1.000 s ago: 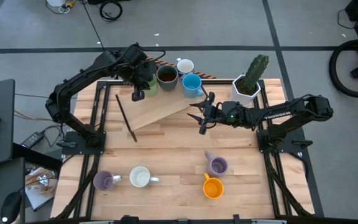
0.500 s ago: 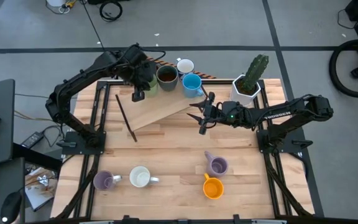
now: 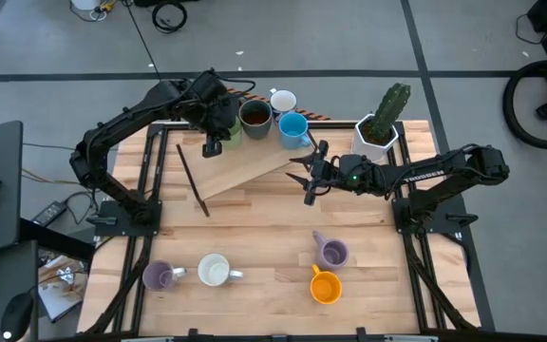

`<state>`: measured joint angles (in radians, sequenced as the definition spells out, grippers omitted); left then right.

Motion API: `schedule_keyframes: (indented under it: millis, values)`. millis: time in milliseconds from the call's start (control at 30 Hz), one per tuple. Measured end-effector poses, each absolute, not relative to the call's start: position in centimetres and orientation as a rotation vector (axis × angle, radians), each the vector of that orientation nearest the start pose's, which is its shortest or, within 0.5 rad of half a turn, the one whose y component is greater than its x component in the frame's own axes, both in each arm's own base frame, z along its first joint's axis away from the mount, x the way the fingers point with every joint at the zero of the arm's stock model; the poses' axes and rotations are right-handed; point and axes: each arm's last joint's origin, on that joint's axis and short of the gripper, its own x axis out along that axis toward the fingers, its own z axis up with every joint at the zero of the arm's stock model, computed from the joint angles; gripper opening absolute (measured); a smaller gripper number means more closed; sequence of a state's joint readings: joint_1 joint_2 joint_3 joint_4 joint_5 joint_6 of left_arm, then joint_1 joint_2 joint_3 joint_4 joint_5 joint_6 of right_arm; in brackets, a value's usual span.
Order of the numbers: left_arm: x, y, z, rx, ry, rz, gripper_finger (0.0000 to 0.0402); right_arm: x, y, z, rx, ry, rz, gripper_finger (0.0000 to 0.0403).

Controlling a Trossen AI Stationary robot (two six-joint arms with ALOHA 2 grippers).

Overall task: Place coffee mugs
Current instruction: Put the stripe green mug on the shelf

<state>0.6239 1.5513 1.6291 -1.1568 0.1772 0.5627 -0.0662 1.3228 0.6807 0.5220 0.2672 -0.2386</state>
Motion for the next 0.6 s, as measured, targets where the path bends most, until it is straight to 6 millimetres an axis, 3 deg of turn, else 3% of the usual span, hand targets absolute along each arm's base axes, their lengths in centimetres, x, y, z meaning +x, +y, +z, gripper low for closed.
schedule_keyframes:
  millis: [400, 600]
  values:
    - [24.62, 17.13, 36.14, 0.089, 1.071, 0.117, 0.0067, 28.12, -2.64, 24.93, -0.248, 0.159, -0.317, 0.0199]
    - [24.59, 17.18, 36.14, 0.091, 1.078, 0.131, 0.0096, 28.12, -2.64, 24.93, -0.248, 0.159, -0.318, 0.0199]
